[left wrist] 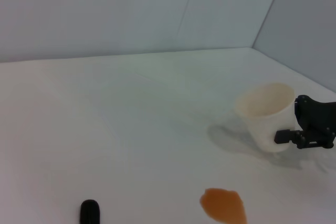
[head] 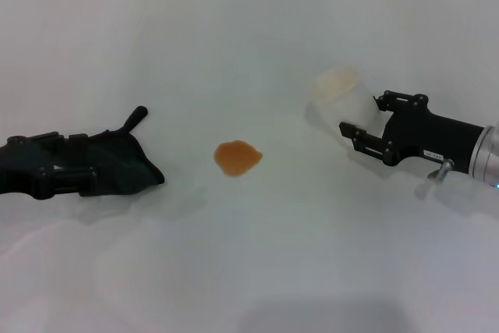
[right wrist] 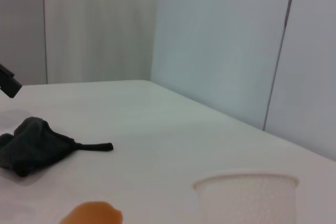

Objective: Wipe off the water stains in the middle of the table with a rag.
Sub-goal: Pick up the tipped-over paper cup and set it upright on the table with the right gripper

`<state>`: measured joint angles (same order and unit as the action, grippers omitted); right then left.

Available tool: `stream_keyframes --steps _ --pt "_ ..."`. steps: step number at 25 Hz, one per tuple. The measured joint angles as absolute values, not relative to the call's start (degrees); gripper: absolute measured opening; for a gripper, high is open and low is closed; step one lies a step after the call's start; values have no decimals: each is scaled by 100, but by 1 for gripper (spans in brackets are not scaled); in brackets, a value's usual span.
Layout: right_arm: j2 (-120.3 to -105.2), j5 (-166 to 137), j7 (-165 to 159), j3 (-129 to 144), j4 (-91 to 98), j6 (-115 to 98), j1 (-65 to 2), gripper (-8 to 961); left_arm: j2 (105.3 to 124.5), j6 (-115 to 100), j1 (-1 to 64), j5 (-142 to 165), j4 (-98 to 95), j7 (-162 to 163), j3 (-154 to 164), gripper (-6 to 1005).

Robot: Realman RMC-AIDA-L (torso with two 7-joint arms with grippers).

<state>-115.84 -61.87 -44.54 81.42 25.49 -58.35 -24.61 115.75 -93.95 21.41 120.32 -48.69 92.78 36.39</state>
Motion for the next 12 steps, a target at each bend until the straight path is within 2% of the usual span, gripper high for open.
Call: stream_keyframes --steps 12 --pt "-11584 -6177 -4424 8140 2514 -5680 -2395 542 11575 -9395 2170 12032 -4878 9313 3646 880"
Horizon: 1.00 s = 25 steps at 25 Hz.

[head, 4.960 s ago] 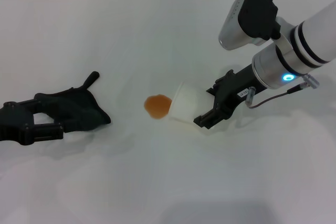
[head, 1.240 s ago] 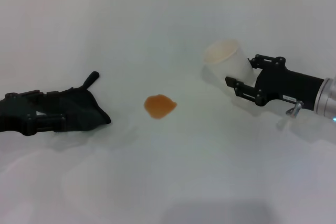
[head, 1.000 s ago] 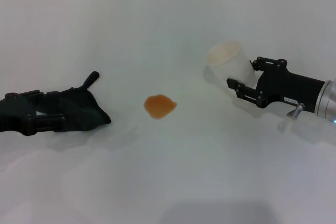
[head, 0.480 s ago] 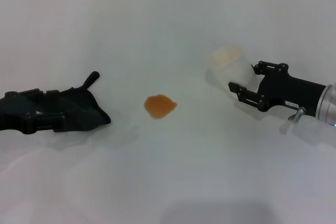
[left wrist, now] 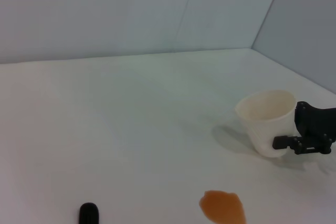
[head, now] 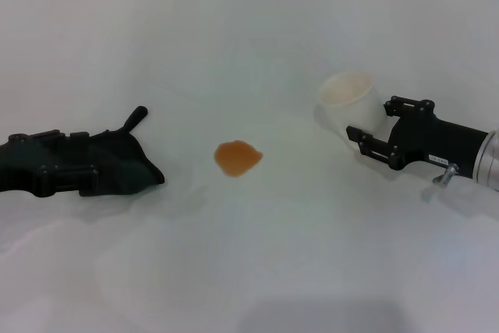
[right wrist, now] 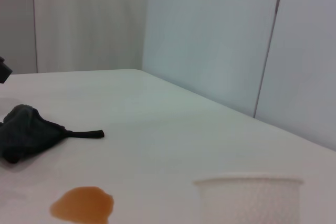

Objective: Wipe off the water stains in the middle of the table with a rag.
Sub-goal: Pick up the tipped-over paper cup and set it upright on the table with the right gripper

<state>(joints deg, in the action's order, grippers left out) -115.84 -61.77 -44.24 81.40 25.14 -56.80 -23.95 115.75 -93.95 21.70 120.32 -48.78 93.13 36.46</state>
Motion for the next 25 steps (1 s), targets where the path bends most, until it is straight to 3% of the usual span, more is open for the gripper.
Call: stream_keyframes --steps 25 --pt "-11558 -6195 -4454 8129 2589 -5711 -2236 538 11558 -9405 2181 12032 -4894 9331 3638 880"
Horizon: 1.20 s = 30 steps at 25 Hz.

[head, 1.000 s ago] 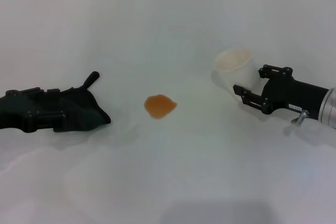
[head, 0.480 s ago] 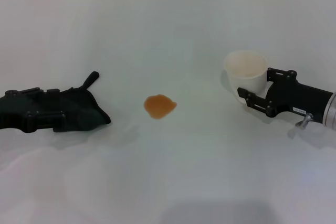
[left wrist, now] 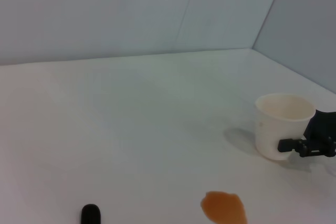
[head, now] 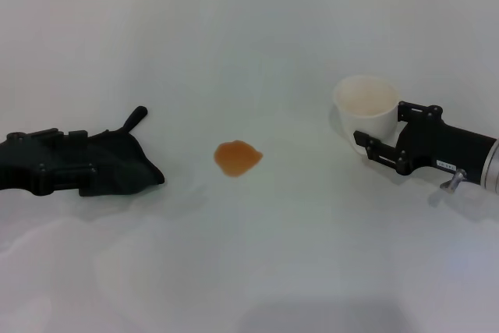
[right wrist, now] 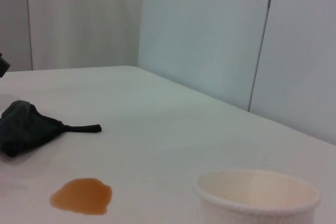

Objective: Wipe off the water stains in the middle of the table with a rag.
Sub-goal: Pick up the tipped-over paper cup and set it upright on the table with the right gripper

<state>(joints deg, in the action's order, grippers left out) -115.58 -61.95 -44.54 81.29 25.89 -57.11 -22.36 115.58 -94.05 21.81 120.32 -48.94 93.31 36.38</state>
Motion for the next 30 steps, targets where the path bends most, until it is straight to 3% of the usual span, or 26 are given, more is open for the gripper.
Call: stream_keyframes --steps 9,23,30 --pt "-11557 -6190 -4462 8144 2575 -5700 -2243 544 11564 -9405 2189 12032 -4898 9377 3639 879" --pt "-11531 -6175 -4680 8133 2676 -5750 -2232 861 11562 -9404 2188 12032 -4895 9411 3638 879" --pt "-11509 -6200 -4787 8170 2684 -5753 -2232 861 11552 -9400 2180 12032 -4900 9445 3638 879"
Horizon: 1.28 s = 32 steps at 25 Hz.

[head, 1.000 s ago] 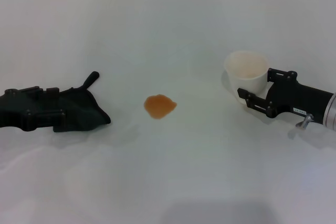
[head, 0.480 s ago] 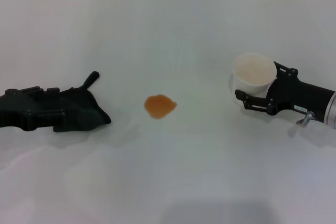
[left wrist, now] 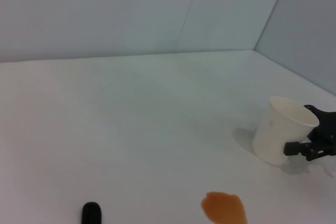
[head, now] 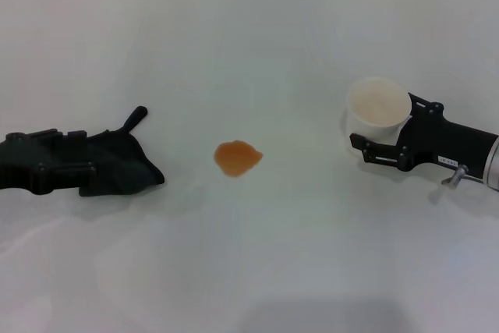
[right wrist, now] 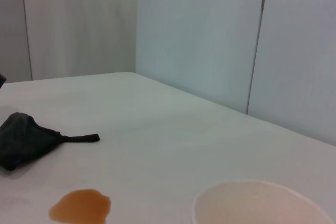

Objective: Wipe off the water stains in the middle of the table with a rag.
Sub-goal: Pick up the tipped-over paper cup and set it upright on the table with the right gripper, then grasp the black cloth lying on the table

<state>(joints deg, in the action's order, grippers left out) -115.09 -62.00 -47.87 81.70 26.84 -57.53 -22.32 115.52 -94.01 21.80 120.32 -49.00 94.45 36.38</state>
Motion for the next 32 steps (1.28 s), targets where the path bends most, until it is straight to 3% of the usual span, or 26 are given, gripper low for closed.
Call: stream_keyframes --steps 32 --pt "-11392 -8261 -6830 7841 5202 -5969 -1029 857 11520 -9341 2165 12078 -4897 9466 3638 880"
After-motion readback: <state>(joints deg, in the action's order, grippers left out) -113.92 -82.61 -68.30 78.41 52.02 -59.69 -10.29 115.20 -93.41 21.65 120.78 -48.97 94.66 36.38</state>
